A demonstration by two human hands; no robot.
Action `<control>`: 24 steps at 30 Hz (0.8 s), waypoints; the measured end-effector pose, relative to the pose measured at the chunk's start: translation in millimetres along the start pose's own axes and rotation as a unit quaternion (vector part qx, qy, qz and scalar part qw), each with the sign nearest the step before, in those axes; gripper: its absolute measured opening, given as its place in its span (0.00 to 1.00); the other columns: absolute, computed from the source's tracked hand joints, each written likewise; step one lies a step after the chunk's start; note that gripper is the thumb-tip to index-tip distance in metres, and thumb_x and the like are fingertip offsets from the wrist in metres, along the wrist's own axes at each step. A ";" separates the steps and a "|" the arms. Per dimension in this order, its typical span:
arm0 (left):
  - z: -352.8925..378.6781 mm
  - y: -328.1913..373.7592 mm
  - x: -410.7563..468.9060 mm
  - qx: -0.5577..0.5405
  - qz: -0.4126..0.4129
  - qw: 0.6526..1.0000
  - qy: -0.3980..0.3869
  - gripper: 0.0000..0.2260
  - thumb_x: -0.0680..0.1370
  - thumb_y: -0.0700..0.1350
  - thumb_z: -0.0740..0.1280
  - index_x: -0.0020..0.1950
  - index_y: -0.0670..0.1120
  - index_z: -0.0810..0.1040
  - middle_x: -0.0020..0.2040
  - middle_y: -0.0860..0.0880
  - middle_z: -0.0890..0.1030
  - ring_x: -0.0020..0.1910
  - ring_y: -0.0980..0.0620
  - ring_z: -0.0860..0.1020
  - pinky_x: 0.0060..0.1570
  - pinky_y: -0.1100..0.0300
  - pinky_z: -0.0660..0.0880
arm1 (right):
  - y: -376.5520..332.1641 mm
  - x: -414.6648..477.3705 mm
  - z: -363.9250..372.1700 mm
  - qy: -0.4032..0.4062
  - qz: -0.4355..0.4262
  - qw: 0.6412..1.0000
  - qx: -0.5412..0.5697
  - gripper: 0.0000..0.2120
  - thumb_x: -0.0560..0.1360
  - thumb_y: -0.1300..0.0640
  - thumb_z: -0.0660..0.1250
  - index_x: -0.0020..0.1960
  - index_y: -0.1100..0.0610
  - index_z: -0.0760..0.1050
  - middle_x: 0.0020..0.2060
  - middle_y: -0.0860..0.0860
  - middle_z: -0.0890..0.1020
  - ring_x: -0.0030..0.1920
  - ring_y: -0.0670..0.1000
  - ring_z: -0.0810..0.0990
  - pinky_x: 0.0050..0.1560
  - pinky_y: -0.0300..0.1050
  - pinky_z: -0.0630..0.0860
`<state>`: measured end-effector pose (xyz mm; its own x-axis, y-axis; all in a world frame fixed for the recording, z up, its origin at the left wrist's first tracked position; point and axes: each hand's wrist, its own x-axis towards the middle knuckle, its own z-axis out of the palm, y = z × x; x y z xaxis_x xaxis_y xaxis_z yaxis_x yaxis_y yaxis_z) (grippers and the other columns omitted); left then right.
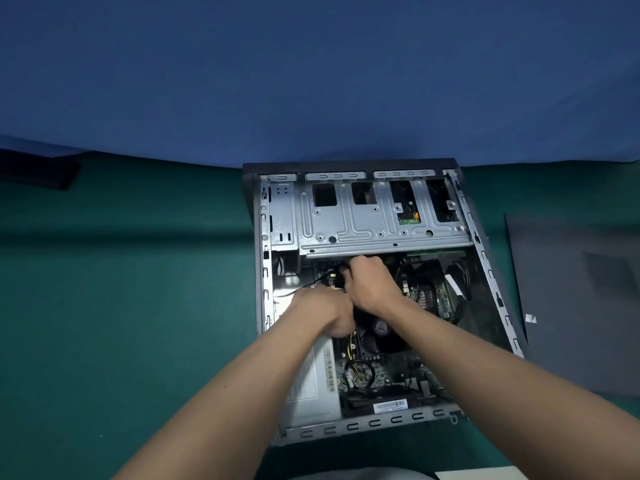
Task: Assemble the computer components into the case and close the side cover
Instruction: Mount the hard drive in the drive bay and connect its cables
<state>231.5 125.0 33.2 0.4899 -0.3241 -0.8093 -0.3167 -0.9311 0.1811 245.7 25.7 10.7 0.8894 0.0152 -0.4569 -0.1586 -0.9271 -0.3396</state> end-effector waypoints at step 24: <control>-5.2 -22.0 53.4 -0.186 0.071 0.980 0.027 0.25 0.84 0.54 0.54 0.78 0.46 0.57 0.79 0.46 0.57 0.77 0.46 0.57 0.73 0.53 0.54 | 28.1 30.9 16.1 0.099 0.202 0.974 -0.021 0.15 0.72 0.53 0.65 0.50 0.64 0.79 0.52 0.61 0.81 0.53 0.61 0.79 0.45 0.43 0.67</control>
<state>268.8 127.3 -11.1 0.5079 -0.4535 -0.7324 -0.0724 -0.8697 0.4883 261.9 6.2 -26.2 0.8238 -0.4235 -0.3769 -0.4993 -0.8568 -0.1285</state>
